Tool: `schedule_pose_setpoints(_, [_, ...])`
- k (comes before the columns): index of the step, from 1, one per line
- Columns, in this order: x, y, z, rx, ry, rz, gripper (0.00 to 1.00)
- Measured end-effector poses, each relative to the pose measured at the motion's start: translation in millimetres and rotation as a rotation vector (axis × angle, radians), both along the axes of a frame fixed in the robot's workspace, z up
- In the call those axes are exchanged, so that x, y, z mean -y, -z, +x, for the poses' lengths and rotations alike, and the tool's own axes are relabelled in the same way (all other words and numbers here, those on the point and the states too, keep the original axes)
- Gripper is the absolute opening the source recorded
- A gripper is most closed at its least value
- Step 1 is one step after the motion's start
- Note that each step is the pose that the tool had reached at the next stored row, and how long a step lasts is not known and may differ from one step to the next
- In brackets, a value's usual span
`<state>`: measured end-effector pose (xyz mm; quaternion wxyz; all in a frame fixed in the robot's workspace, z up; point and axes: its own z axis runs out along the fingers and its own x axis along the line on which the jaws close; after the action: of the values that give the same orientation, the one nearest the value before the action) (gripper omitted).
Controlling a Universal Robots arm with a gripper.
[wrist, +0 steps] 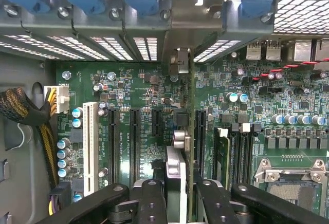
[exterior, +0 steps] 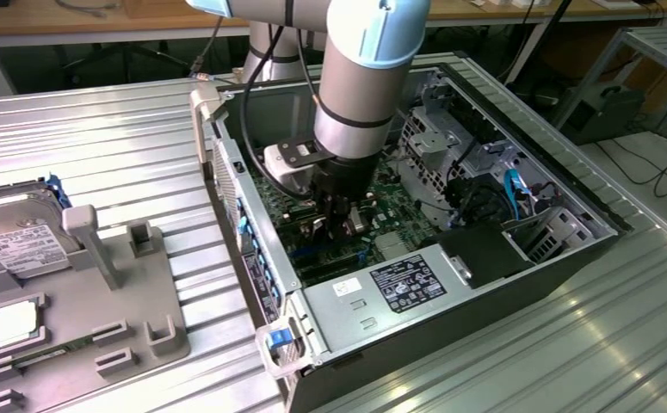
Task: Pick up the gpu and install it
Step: 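Insert the gpu into the slot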
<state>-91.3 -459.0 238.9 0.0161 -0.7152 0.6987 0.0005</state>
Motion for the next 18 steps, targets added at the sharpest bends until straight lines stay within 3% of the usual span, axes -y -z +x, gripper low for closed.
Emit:
schedule_pose_setpoints(15, [0.0, 0.8, -2.9, -0.0003, 0.000, 0.0003, 0.28])
schedule_pose_setpoints(18, [0.0, 0.7, -3.3, -0.0054, 0.000, 0.0014, 0.28])
